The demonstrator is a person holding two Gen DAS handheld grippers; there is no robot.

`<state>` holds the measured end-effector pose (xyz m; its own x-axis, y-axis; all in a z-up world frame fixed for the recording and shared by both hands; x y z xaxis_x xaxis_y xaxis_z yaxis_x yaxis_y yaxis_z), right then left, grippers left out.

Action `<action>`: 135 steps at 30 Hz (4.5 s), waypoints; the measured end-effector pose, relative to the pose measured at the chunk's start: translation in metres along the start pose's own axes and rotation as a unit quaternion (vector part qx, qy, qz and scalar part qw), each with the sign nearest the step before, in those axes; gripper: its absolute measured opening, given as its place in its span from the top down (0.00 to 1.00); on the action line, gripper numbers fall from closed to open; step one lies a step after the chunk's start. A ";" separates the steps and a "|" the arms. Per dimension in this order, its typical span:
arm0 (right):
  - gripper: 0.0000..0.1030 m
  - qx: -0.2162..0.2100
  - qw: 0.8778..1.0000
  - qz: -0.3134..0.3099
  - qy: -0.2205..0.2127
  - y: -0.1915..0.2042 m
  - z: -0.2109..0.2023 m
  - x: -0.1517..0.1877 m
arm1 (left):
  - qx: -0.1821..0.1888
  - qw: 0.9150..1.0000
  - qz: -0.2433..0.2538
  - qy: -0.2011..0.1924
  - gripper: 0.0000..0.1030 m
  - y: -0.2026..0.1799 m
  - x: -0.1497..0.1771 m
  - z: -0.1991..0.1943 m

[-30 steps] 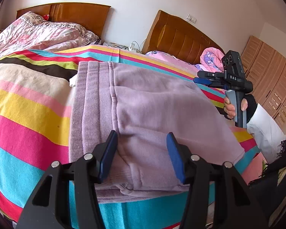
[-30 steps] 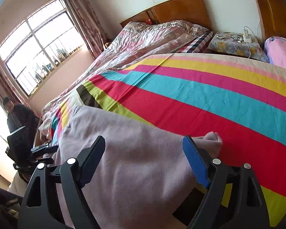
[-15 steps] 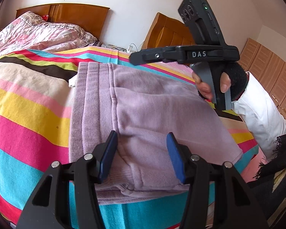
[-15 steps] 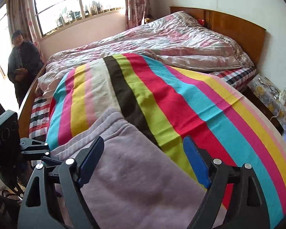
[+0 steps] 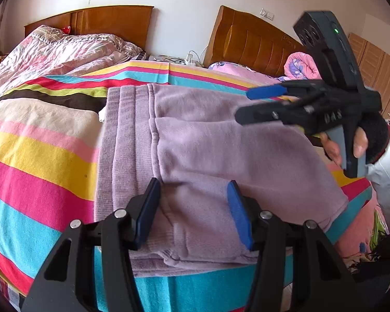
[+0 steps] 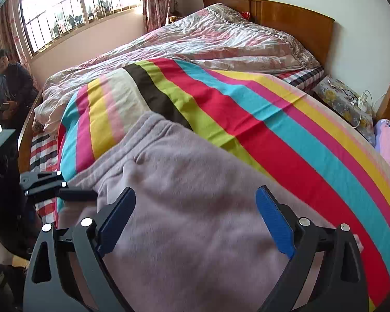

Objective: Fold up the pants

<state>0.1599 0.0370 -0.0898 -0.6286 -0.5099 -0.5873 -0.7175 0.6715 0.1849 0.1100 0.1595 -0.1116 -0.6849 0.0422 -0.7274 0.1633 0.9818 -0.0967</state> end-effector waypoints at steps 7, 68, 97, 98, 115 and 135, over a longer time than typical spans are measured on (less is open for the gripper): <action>0.11 0.076 0.994 0.052 -0.059 0.021 -0.058 0.084 | -0.040 0.999 0.026 0.008 0.48 -0.011 -0.002 0.003; 0.04 -0.114 0.983 -0.083 -0.120 0.157 0.010 0.073 | -0.055 0.993 0.065 0.076 0.20 0.010 -0.079 0.062; 0.05 -0.056 0.990 -0.022 -0.129 0.081 -0.035 0.048 | -0.040 0.980 0.188 0.052 0.18 -0.083 -0.143 0.092; 0.05 -0.076 0.992 -0.003 -0.102 0.072 -0.025 0.051 | -0.049 0.980 0.183 0.059 0.18 -0.080 -0.138 0.101; 0.05 -0.199 0.974 -0.105 0.014 0.098 -0.016 0.070 | -0.102 0.984 0.142 0.030 0.15 -0.048 -0.118 0.107; 0.05 -0.023 0.950 0.238 -0.202 -0.128 -0.125 0.146 | -0.098 0.965 0.242 -0.026 0.14 -0.183 -0.060 0.048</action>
<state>0.1223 -0.1904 -0.1005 -0.7256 0.0990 -0.6810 -0.3993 0.7454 0.5339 0.1552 -0.0320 -0.0826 -0.5253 0.4996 -0.6888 0.3135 0.8662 0.3892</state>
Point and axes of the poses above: each gripper's, at about its wrist camera, not at the fingertips, and z roughly the way its jaws point, y to its left, x to its underside, the point moved 4 cm from there along z, roughly the way its jaws point, and after that the axes turned 11 degrees about -x, right-handed, at the moved point
